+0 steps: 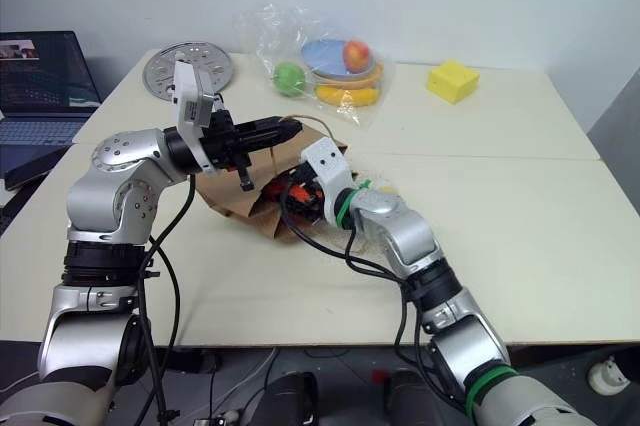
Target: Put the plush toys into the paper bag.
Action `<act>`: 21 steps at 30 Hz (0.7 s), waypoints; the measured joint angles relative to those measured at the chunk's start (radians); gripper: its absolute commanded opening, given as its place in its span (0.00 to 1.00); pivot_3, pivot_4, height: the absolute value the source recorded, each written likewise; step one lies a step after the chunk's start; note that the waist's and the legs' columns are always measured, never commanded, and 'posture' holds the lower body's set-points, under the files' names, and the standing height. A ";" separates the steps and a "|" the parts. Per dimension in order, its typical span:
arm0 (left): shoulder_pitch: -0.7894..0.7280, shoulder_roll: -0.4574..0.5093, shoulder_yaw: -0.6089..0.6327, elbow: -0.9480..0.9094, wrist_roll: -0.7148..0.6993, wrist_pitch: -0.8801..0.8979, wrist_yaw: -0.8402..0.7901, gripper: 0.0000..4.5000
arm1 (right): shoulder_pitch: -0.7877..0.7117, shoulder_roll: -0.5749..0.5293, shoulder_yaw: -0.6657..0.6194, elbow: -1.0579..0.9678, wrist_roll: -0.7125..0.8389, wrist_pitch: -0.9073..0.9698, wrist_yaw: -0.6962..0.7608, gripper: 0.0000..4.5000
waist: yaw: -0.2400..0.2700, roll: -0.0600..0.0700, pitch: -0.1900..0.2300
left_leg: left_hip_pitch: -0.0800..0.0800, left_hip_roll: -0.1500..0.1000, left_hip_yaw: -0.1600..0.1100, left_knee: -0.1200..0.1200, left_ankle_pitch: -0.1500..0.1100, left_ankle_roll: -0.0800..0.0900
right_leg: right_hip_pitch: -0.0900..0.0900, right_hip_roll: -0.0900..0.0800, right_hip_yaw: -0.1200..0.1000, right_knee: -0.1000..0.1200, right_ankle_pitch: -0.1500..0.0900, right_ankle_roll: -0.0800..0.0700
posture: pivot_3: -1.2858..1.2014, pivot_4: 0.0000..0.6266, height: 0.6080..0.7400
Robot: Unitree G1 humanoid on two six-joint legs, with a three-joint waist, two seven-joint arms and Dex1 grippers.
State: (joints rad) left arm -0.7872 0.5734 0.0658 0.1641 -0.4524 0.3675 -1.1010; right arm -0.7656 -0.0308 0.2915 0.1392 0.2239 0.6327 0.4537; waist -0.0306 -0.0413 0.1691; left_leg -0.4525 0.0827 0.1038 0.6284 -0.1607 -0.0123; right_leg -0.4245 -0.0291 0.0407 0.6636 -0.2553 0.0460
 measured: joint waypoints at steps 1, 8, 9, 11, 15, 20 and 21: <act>0.000 -0.001 0.000 0.000 0.000 0.000 0.000 0.00 | 0.017 -0.013 -0.004 -0.033 0.000 0.007 -0.001 0.99 | 0.000 0.000 0.000 | 0.000 0.000 0.000 0.000 0.000 0.000 | 0.000 0.000 0.000 0.000 0.000 0.000 | 0.52 0.24 1.00; 0.001 0.001 -0.002 0.001 0.001 0.000 0.000 0.00 | 0.191 -0.146 -0.116 -0.406 0.024 0.114 -0.030 0.99 | 0.003 0.000 0.000 | 0.000 0.000 0.000 0.000 0.000 0.000 | 0.000 -0.001 0.000 -0.001 0.000 0.000 | 0.52 0.24 1.00; 0.002 0.003 -0.001 0.002 0.001 0.000 0.000 0.00 | 0.220 -0.164 -0.133 -0.450 0.026 0.131 -0.043 0.99 | 0.003 0.000 0.000 | 0.000 0.000 0.000 0.000 0.000 0.000 | 0.000 -0.001 0.000 0.000 0.000 -0.001 | 0.52 0.24 1.00; 0.002 0.002 -0.002 0.001 0.001 0.000 0.000 0.00 | 0.301 -0.218 -0.166 -0.538 0.017 0.161 -0.072 0.99 | 0.003 0.000 0.000 | 0.000 0.000 0.000 0.000 0.000 0.000 | 0.000 -0.001 0.000 -0.001 -0.001 -0.001 | 0.52 0.24 1.00; 0.005 0.003 -0.001 0.002 0.001 0.000 0.000 0.00 | 0.408 -0.281 -0.188 -0.565 -0.035 0.180 -0.118 0.99 | 0.001 0.000 0.000 | 0.000 0.000 0.001 0.000 0.000 0.000 | 0.000 -0.001 0.001 -0.001 -0.001 -0.002 | 0.52 0.24 1.00; 0.005 -0.003 -0.003 0.002 0.001 -0.001 0.000 0.00 | 0.448 -0.272 -0.127 -0.492 -0.097 0.139 -0.154 0.99 | -0.004 0.000 0.000 | 0.002 -0.001 0.000 0.000 0.000 0.000 | 0.000 0.000 0.001 -0.001 -0.001 -0.002 | 0.52 0.24 1.00; 0.005 -0.004 -0.003 0.002 0.001 -0.001 0.000 0.00 | 0.451 -0.259 -0.123 -0.466 -0.103 0.127 -0.159 0.99 | -0.003 0.000 0.000 | 0.002 -0.001 0.000 0.000 0.000 0.000 | 0.000 0.000 0.001 -0.001 -0.001 -0.002 | 0.52 0.24 1.00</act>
State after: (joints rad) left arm -0.7825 0.5698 0.0627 0.1659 -0.4512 0.3669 -1.1011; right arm -0.3145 -0.2895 0.1687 -0.3270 0.1210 0.7600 0.2947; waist -0.0335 -0.0415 0.1690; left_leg -0.4510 0.0821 0.1037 0.6286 -0.1607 -0.0124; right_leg -0.4243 -0.0294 0.0421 0.6630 -0.2564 0.0439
